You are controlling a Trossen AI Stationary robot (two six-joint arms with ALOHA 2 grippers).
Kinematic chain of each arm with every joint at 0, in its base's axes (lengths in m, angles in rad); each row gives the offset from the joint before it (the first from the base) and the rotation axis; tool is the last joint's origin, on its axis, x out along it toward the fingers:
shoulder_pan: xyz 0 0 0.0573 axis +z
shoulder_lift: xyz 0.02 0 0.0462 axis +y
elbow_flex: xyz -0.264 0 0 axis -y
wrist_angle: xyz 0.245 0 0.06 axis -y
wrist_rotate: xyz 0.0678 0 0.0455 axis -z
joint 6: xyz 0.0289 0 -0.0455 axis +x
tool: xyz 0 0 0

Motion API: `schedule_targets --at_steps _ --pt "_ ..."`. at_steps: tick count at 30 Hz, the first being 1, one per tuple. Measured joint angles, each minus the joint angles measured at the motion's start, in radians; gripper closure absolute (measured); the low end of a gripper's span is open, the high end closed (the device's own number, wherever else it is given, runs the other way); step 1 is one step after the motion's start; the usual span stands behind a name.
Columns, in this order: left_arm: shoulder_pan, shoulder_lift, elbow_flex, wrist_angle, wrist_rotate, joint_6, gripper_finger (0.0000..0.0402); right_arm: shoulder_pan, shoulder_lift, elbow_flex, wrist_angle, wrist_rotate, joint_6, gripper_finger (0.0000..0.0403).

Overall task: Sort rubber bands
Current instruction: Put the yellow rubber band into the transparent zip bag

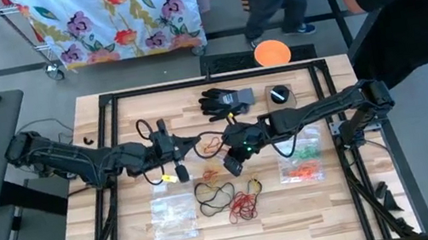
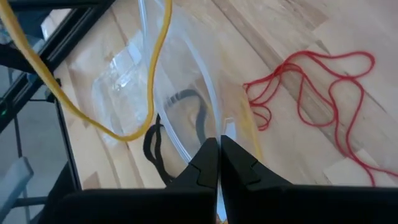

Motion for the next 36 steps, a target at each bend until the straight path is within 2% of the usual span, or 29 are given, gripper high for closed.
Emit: schedule_targets --at_steps 15,24,32,36 --pt "-0.002 0.0 0.0 -0.015 -0.02 -0.022 0.0401 -0.001 0.003 0.0 -0.032 0.001 -0.016 0.0397" --pt "-0.049 0.024 -0.002 -0.046 -0.013 -0.056 0.0401 -0.004 0.004 0.0 -0.032 0.001 -0.019 0.0397" --pt "-0.052 0.083 -0.001 0.041 0.0 -0.027 0.0401 -0.022 0.004 0.0 -0.032 -0.001 -0.022 0.0397" --pt "-0.053 0.09 -0.001 0.092 0.042 -0.016 0.0401 -0.029 0.004 0.0 -0.034 -0.005 -0.028 0.0397"
